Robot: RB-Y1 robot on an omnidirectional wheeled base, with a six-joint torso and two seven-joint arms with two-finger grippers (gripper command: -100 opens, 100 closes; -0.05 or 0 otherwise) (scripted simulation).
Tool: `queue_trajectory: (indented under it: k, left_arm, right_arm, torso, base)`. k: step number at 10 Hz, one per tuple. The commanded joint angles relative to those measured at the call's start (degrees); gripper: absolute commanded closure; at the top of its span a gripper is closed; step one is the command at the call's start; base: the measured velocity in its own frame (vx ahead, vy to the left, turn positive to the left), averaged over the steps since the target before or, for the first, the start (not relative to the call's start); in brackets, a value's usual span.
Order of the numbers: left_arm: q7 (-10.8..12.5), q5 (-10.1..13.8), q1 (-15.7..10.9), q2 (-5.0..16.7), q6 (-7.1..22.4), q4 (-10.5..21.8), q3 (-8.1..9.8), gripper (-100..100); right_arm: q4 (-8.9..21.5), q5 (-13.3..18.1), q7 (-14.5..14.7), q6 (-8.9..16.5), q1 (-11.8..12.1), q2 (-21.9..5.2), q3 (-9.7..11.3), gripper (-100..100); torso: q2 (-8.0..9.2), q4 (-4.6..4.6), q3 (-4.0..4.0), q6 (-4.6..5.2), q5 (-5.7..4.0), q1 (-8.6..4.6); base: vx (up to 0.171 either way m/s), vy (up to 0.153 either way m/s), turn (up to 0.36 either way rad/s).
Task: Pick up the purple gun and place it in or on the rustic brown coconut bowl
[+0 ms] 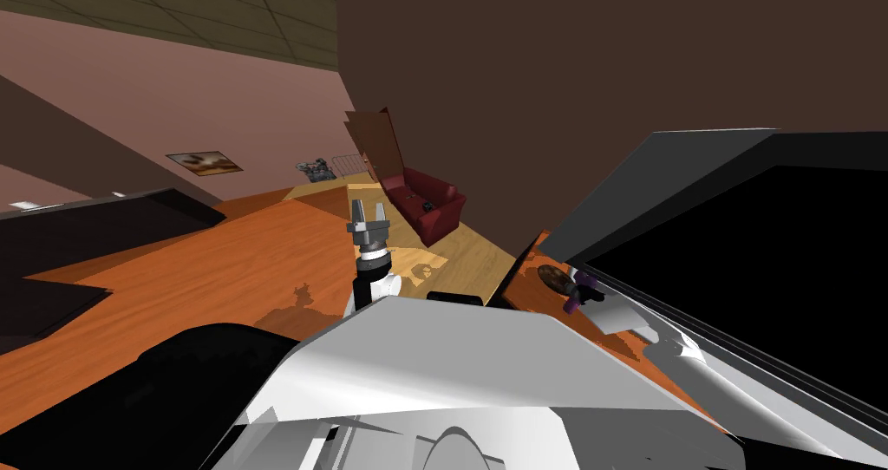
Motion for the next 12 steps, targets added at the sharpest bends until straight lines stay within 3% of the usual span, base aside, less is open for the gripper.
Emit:
queue_trajectory:
  k: [1, 3, 4, 5, 9, 10, 11, 12]
  left_arm:
    - [0.0, 0.0, 0.0, 0.0, 0.0, 0.0, 0.0, 0]
    - [0.0, 0.0, 0.0, 0.0, 0.0, 0.0, 0.0, 0]
    - [0.0, 0.0, 0.0, 0.0, 0.0, 0.0, 0.0, 0]
    - [0.0, 0.0, 0.0, 0.0, 0.0, 0.0, 0.0, 0]
    - [0.0, 0.0, 0.0, 0.0, 0.0, 0.0, 0.0, 0]
    - [0.0, 0.0, 0.0, 0.0, 0.0, 0.0, 0.0, 0]
    - [0.0, 0.0, 0.0, 0.0, 0.0, 0.0, 0.0, 0]
    - [0.0, 0.0, 0.0, 0.0, 0.0, 0.0, 0.0, 0]
  right_arm:
    - [-0.5, -1.2, -0.2, 0.0, -0.7, -1.8, -0.7, 100]
    - [-1.3, -2.5, -0.5, 0.3, -0.9, -3.4, -1.2, 100]
    - [-1.7, -2.6, -0.4, 1.0, 0.4, -2.5, -0.5, 100]
    - [-1.7, -2.7, -0.5, 1.0, 0.4, -2.4, -0.4, -100]
    - [-1.7, -2.7, -0.5, 1.0, 0.4, -2.4, -0.4, -100]
    - [-1.7, -2.7, -0.5, 1.0, 0.4, -2.4, -0.4, 0]
    - [-1.6, -5.6, 2.4, 0.3, 0.7, -2.0, -2.8, -100]
    - [-1.6, -6.5, 3.7, 0.3, 0.7, -2.0, -2.8, -100]
  torso:
    - [0.0, 0.0, 0.0, 0.0, 0.0, 0.0]
    - [-0.41, 0.39, -0.02, -0.63, 0.48, -0.23]
    - [-0.75, 0.58, -0.1, -0.98, 0.77, -0.48]
    - [-0.84, 0.59, -0.14, -1.07, 0.78, -0.65]
    - [-0.79, 0.6, -0.12, -1.07, 0.75, -0.71]
    - [-0.79, 0.6, -0.12, -1.07, 0.75, -0.71]
    - [-0.79, 0.6, -0.12, -1.07, 0.75, -0.71]
    - [-0.99, 0.56, -0.22, -1.0, 0.78, -0.6]
  base:
    - [0.124, -0.006, -0.02]
    - [0.117, -0.027, 0.002]
    - [0.038, -0.012, -0.007]
    - [0.0, 0.0, 0.0]
    - [0.0, 0.0, 0.0]
    - [0.0, 0.0, 0.0]
    - [0.077, 0.028, -0.281]
    - [0.105, 0.04, -0.201]
